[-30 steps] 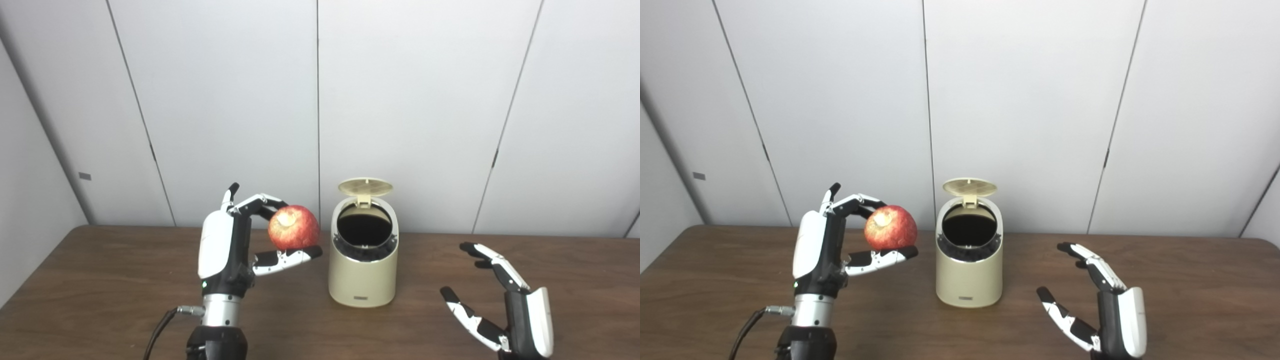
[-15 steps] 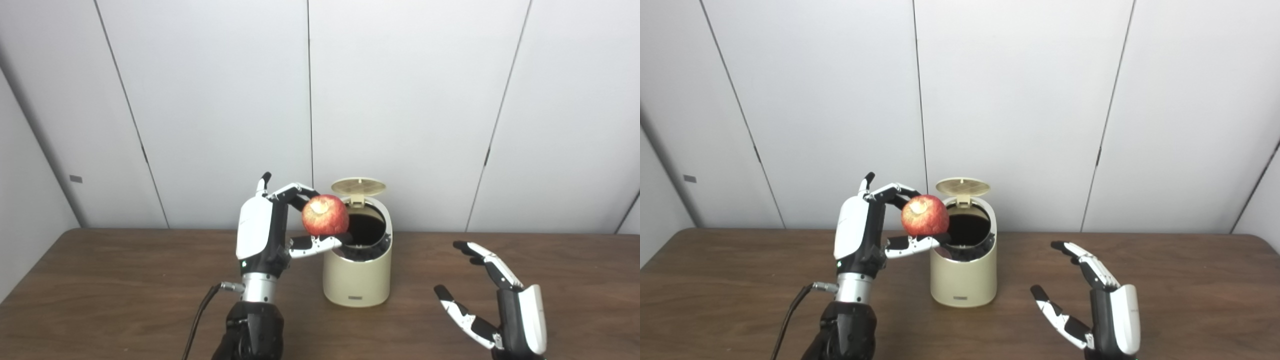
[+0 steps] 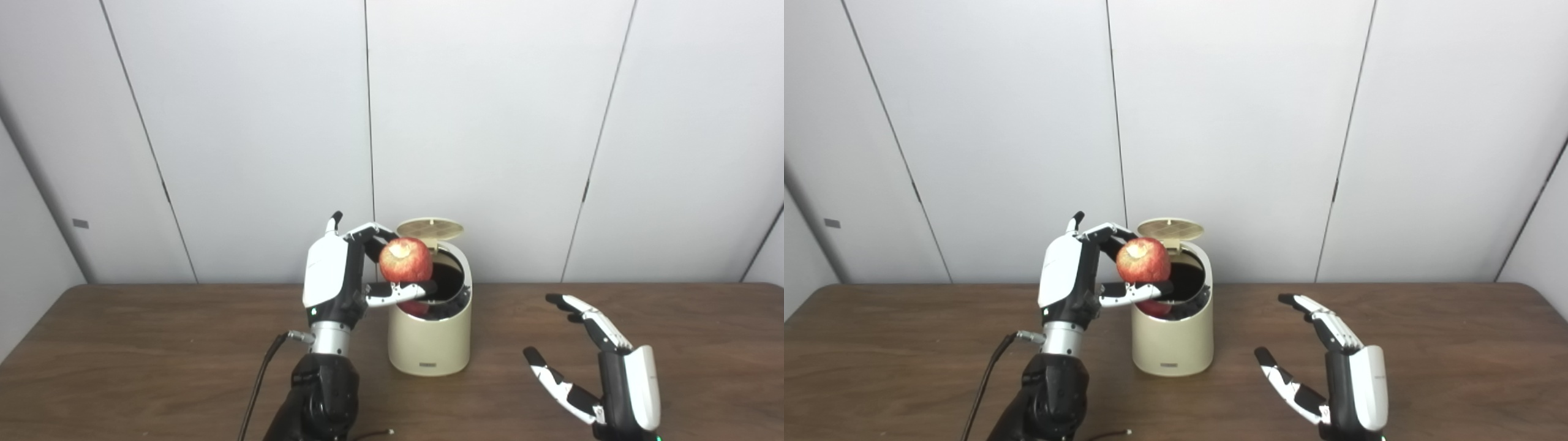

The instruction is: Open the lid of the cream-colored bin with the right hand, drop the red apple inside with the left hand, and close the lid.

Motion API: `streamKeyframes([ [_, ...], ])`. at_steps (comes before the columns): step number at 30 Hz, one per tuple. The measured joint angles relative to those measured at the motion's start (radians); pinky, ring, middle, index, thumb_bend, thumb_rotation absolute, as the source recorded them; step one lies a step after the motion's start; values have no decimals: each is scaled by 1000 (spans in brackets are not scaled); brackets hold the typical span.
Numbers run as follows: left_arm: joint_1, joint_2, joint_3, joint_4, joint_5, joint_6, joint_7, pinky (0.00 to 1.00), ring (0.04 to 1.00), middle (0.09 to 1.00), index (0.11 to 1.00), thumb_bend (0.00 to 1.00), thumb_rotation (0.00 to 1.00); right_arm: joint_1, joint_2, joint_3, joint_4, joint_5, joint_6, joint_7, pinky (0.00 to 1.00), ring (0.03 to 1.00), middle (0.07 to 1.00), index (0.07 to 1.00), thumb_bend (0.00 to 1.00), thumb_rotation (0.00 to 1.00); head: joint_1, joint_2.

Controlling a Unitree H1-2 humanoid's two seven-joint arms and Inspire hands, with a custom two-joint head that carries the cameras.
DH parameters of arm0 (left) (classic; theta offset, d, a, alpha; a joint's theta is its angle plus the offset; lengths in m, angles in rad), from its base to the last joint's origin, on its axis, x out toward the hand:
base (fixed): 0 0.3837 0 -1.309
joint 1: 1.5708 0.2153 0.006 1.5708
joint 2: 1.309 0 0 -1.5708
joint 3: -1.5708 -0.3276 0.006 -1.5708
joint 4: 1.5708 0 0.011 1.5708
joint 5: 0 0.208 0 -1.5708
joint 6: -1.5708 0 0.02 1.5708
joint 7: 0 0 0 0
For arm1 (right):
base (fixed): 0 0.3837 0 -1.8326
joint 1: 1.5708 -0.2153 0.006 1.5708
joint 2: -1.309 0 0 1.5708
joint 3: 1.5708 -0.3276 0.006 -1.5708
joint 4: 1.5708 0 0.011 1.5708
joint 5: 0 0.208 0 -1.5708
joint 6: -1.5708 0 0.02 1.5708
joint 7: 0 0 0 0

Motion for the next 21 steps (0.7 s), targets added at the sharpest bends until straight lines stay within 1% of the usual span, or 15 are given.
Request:
streamKeyframes([
  [3, 0, -1, -5, 25, -1, 0, 3, 1000, 492, 462, 505, 522, 0, 0, 1, 0, -1, 0, 1, 0, 647, 722, 750, 734, 273, 308, -5, 0],
  [5, -3, -3, -9, 37, -1, -4, 19, 1000, 509, 463, 503, 522, 0, 0, 1, 0, -2, 0, 4, 1, 642, 723, 750, 734, 275, 314, -8, 0],
  [7, -5, -3, -13, 41, -1, -4, 20, 1000, 507, 462, 504, 522, 0, 0, 2, 0, -2, -1, 4, 1, 636, 722, 750, 735, 277, 314, -11, 2],
  [11, -5, -10, -16, 42, -9, -1, 17, 1000, 477, 460, 505, 522, 0, 1, 2, 1, -4, 0, 5, 2, 639, 726, 754, 739, 281, 383, -14, 3],
  [13, -5, -12, -17, 42, -12, 3, 15, 910, 450, 455, 507, 522, 0, 1, 2, 2, -5, -2, 7, 2, 638, 724, 752, 738, 280, 390, -14, 3],
  [15, -5, -12, -18, 42, -12, 6, 13, 941, 450, 453, 509, 522, 0, 1, 3, 3, -6, -6, 9, 2, 635, 721, 750, 737, 280, 401, -15, 3],
  [18, -7, -11, -22, 42, -12, 13, 11, 895, 436, 448, 511, 521, 0, 1, 3, 3, -6, -7, 12, 2, 635, 722, 749, 737, 284, 416, -15, 3],
  [19, -7, -11, -23, 42, -12, 16, 10, 839, 430, 445, 512, 521, 0, 1, 4, 3, -6, -7, 12, 2, 631, 722, 748, 736, 288, 424, -15, 3],
  [20, -7, -12, -24, 42, -12, 17, 10, 820, 427, 445, 513, 521, 0, 1, 4, 3, -6, -7, 12, 2, 630, 721, 748, 735, 289, 428, -17, 3],
  [21, -8, -12, -25, 42, -12, 19, 9, 840, 429, 444, 514, 521, 0, 1, 4, 3, -6, -7, 12, 2, 628, 721, 748, 735, 289, 430, -17, 3],
])
